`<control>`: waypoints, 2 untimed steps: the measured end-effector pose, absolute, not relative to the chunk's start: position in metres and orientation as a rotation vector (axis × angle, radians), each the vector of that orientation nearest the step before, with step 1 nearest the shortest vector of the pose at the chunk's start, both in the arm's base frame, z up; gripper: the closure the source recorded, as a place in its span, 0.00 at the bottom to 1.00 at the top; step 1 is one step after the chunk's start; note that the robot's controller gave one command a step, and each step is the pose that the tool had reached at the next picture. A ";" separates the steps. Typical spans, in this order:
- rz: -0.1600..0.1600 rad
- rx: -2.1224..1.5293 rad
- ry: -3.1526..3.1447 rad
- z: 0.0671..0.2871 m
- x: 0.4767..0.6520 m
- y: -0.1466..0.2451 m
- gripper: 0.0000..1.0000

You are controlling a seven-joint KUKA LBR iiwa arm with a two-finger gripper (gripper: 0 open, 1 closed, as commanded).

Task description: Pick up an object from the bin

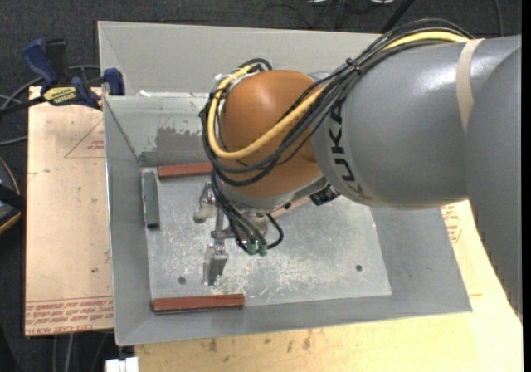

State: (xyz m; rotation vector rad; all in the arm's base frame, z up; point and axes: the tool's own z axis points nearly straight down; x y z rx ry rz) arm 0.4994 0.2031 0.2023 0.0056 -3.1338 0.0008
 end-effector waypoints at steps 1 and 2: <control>-0.001 0.000 -3.140 0.206 0.501 0.202 0.00; -0.007 0.123 -3.147 0.177 0.494 0.184 0.00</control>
Offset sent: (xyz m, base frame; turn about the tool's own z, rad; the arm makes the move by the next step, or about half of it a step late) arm -0.0171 -0.0507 -0.0711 -0.1618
